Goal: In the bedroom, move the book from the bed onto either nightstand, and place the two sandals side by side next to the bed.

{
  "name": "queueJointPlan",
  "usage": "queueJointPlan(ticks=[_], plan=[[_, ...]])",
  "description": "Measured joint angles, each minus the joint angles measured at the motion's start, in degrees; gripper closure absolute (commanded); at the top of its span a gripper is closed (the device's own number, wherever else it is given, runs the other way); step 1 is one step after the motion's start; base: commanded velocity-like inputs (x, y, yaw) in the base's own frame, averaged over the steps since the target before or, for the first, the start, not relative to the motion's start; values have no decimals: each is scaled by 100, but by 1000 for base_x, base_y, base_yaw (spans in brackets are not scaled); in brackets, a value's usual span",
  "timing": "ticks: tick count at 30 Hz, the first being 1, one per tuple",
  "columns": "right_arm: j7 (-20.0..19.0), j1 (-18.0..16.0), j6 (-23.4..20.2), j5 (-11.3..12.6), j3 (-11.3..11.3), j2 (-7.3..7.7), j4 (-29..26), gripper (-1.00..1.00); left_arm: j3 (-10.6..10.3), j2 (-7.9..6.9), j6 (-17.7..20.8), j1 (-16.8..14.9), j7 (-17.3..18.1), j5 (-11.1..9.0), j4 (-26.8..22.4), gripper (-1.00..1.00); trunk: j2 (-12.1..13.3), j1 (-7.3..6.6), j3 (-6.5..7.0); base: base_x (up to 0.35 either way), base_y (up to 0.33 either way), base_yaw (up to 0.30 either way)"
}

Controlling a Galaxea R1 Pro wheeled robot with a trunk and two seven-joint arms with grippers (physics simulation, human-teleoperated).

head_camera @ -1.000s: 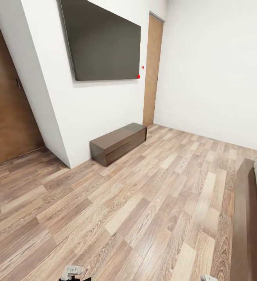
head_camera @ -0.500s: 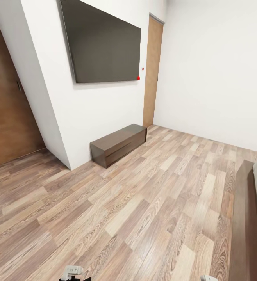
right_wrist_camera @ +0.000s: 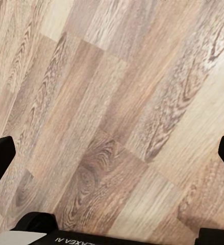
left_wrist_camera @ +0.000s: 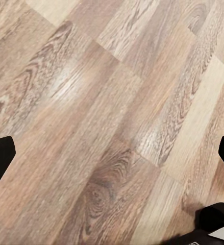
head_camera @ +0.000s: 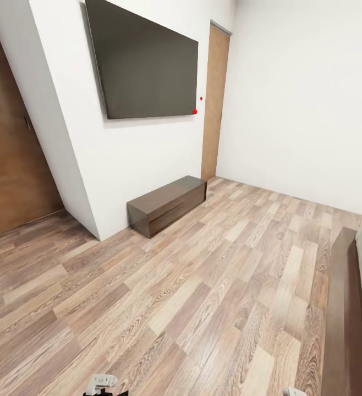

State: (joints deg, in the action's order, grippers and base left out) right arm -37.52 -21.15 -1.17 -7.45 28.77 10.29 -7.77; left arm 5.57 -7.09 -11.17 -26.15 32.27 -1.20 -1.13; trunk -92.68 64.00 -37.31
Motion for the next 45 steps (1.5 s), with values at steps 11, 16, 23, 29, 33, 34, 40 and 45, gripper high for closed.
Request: queueJointPlan(ticks=[11,16,23,29,33,34,40,45], plan=[[3,0,-1,3,0,0,0,-100,0,-2,-16,0,2,-6,0,-100,0,-3,0,150,0,0],[3,0,0,3,4,0,0,-100,0,-2,-13,0,2,-8,0,-100,0,-3,0,314,0,0],[6,0,4,4,5,0,0,-100,0,-2,-18,0,2,-8,0,-100,0,-1,0,136,0,0],[13,0,3,3,5,0,0,-100,0,-2,-18,0,9,-5,0,-100,0,-3,0,244,0,0],[12,0,0,3,4,0,0,-100,0,-2,-18,0,9,-7,0,-100,0,-3,0,321,0,0],[11,0,-1,3,3,0,0,-100,0,-2,-18,0,7,-8,0,-100,0,-3,0,329,0,0],[13,0,-2,3,5,0,-2,-100,0,-2,-18,0,3,-8,0,-100,0,-4,0,332,0,0],[8,0,-2,3,2,0,0,-100,0,-2,-18,0,2,-8,0,-100,0,-3,0,327,0,0]])
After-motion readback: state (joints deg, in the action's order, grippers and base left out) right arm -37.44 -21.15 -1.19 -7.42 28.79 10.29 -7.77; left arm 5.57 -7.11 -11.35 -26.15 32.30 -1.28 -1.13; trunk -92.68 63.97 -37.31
